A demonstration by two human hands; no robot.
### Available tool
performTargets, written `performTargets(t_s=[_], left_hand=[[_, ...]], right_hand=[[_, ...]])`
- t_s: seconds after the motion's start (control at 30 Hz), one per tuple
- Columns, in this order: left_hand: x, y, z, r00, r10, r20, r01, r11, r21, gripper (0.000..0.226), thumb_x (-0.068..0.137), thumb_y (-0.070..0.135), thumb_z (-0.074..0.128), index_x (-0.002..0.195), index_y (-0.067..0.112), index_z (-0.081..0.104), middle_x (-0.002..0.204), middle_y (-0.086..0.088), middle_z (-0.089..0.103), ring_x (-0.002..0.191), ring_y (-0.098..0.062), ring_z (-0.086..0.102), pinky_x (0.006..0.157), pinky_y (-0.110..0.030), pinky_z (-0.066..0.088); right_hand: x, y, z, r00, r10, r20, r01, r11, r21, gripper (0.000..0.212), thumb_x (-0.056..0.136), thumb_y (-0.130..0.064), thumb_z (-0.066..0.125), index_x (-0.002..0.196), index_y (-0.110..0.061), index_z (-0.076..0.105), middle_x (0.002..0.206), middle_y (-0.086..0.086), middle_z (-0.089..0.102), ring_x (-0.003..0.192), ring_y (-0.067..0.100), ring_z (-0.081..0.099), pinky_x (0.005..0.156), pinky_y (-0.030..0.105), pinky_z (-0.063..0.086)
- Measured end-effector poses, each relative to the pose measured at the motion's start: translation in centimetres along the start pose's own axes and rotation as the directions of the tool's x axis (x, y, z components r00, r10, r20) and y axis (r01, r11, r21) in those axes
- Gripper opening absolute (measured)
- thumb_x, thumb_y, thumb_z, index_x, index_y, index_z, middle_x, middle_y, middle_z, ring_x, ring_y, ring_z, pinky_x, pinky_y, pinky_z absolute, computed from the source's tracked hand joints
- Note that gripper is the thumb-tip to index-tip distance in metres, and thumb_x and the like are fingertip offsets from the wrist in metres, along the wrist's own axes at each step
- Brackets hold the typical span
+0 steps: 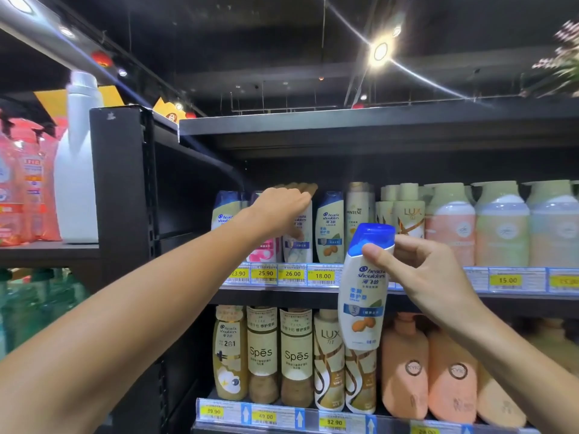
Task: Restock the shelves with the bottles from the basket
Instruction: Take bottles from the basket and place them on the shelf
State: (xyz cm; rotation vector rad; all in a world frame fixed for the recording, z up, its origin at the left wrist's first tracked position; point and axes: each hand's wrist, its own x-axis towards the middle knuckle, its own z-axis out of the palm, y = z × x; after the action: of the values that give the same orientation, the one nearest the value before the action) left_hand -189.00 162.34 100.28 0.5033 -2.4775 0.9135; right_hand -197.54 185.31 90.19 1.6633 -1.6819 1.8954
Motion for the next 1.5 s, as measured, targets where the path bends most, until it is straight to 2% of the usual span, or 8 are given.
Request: performTargets(t_s=[0.47, 0.67, 0.77, 0.9, 1.07, 1.2, 1.33, 1.5], left_hand=[[1.2, 0.4, 0.7, 0.999, 0.005, 0.034, -0.006, 0.999, 0.040, 0.054, 0.089, 0.049, 0.070, 0.122, 0.008, 0.058, 0.087, -0.001, 0.055, 0.078, -0.018, 0.056, 0.071, -0.030, 0.050], [-2.7, -0.9, 1.9, 0.871, -0.044, -0.489, -0.050, 0.983, -0.179, 0.054, 0.097, 0.044, 0.057, 0.143, 0.017, 0.048, 0.134, -0.003, 0.060, 0.118, -0.021, 0.058, 0.090, -0.034, 0.053], [-6.5, -1.2, 3.9, 0.737, -0.148, -0.659, -0.114, 0.935, -0.337, 0.035, 0.098, 0.031, 0.057, 0.128, 0.015, 0.062, 0.121, 0.001, 0.065, 0.111, -0.017, 0.059, 0.086, -0.031, 0.054], [-10.3, 0.0, 8.0, 0.698, -0.306, -0.647, -0.044, 0.883, -0.466, 0.022, 0.096, 0.024, 0.061, 0.114, 0.014, 0.069, 0.111, 0.003, 0.068, 0.103, -0.015, 0.061, 0.083, -0.029, 0.052], [-12.1, 0.9, 12.3, 0.741, -0.335, -0.582, 0.004, 0.869, -0.495, 0.030, 0.098, 0.033, 0.054, 0.108, 0.013, 0.073, 0.102, 0.003, 0.071, 0.096, -0.015, 0.062, 0.083, -0.031, 0.050], [-12.2, 1.0, 12.9, 0.723, -0.335, -0.604, 0.026, 0.887, -0.461, 0.030, 0.099, 0.034, 0.051, 0.100, 0.014, 0.073, 0.091, 0.005, 0.070, 0.085, -0.016, 0.062, 0.077, -0.028, 0.044], [-12.3, 0.9, 13.3, 0.717, -0.326, -0.616, 0.026, 0.896, -0.444, 0.029, 0.098, 0.033, 0.051, 0.100, 0.013, 0.073, 0.090, 0.004, 0.070, 0.083, -0.017, 0.062, 0.077, -0.029, 0.043], [-12.1, 0.9, 13.5, 0.687, -0.324, -0.650, 0.015, 0.901, -0.433, 0.028, 0.097, 0.030, 0.052, 0.097, 0.012, 0.073, 0.086, 0.004, 0.068, 0.080, -0.019, 0.061, 0.076, -0.031, 0.044]], right_hand=[[0.8, -0.6, 0.2, 0.998, -0.045, -0.040, 0.048, 0.997, 0.060, 0.017, 0.084, -0.035, 0.069, 0.086, -0.019, 0.077, 0.087, -0.008, 0.079, 0.079, -0.001, 0.071, 0.068, 0.012, 0.051], [3.3, -2.8, -0.2, 0.973, -0.174, -0.150, 0.186, 0.980, 0.065, 0.019, 0.086, -0.032, 0.068, 0.093, -0.016, 0.077, 0.084, -0.012, 0.078, 0.075, -0.003, 0.068, 0.066, 0.013, 0.052], [5.1, -3.1, 0.2, 0.956, -0.223, -0.191, 0.237, 0.970, 0.057, 0.019, 0.090, -0.024, 0.068, 0.098, -0.009, 0.076, 0.084, -0.013, 0.078, 0.075, -0.004, 0.069, 0.065, 0.013, 0.051], [7.6, -2.0, 1.1, 0.952, -0.241, -0.190, 0.248, 0.969, 0.013, 0.016, 0.091, -0.021, 0.071, 0.100, -0.009, 0.077, 0.090, -0.005, 0.079, 0.080, 0.005, 0.072, 0.070, 0.020, 0.055], [10.6, 1.0, 3.3, 0.983, -0.126, -0.130, 0.109, 0.986, -0.130, 0.019, 0.088, -0.035, 0.075, 0.089, -0.016, 0.079, 0.085, -0.006, 0.079, 0.079, 0.000, 0.072, 0.069, 0.022, 0.053], [12.0, 2.4, 4.2, 0.990, 0.036, -0.133, -0.077, 0.944, -0.319, 0.044, 0.089, -0.043, 0.072, 0.059, -0.012, 0.060, 0.050, -0.016, 0.060, 0.045, -0.012, 0.053, 0.047, 0.006, 0.036], [13.0, 3.3, 4.3, 0.973, 0.160, -0.167, -0.213, 0.900, -0.380, 0.046, 0.087, -0.056, 0.069, 0.081, -0.010, 0.069, 0.075, -0.006, 0.070, 0.066, 0.002, 0.063, 0.052, 0.021, 0.041], [13.4, 3.6, 4.8, 0.962, 0.220, -0.159, -0.271, 0.805, -0.527, 0.046, 0.093, -0.050, 0.064, 0.069, -0.014, 0.052, 0.063, -0.004, 0.054, 0.056, 0.011, 0.051, 0.046, 0.024, 0.033]])
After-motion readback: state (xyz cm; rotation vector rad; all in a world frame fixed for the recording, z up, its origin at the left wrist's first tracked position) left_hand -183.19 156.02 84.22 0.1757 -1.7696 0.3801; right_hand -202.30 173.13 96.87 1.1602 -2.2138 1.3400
